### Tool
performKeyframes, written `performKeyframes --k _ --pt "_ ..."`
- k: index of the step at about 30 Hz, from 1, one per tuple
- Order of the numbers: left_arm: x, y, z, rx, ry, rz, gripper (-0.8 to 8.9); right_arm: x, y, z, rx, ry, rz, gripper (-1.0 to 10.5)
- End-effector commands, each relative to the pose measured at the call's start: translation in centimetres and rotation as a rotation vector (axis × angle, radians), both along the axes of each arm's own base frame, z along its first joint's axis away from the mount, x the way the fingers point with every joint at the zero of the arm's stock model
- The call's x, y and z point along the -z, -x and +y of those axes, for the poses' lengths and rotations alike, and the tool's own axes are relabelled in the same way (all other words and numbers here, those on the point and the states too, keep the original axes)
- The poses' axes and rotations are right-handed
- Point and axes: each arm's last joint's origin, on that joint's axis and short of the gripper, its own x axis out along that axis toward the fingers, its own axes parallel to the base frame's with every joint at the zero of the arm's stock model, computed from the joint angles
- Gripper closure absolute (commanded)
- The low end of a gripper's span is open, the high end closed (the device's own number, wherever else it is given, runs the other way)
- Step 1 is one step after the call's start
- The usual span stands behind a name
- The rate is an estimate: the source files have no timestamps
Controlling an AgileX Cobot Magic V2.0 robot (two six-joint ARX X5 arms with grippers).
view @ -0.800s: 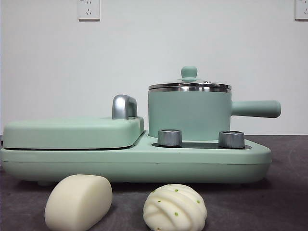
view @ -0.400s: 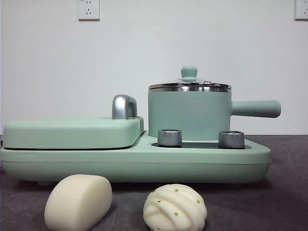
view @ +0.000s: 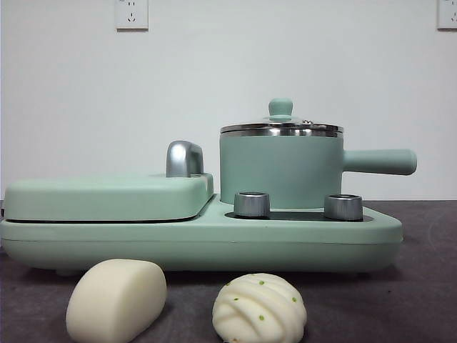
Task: Put the buns in a small steamer
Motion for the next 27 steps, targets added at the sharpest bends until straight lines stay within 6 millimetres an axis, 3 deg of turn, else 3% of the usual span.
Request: performKeyframes --k 1,6,12,20,27 --pt "-2.8 0.0 -0.1 0.012 -0.152 -0.033 8.01 -1.6 -0.5 0.1 -0.032 0.121 -0.014 9.3" --pt "-6.3 -1.2 -0.3 0.067 -0.283 -0.009 8.01 -3.9 -1.9 0.5 -0.112 0.226 -0.001 9.3" --pt "-8.5 -3.6 -0.7 0.177 -0.418 0.048 8.01 -5.5 -4.0 0.8 -0.184 0.336 -0.001 9.3" --pt "-8.9 -7.2 -1.8 0.363 -0.546 0.101 8.01 -4.2 -6.7 1.4 -0.256 0.508 0.053 9.3" --pt "-7.8 -8.6 -3.1 0.499 -0.687 0.133 7.8 -3.1 -7.1 2.4 -0.35 0.668 0.075 9.3"
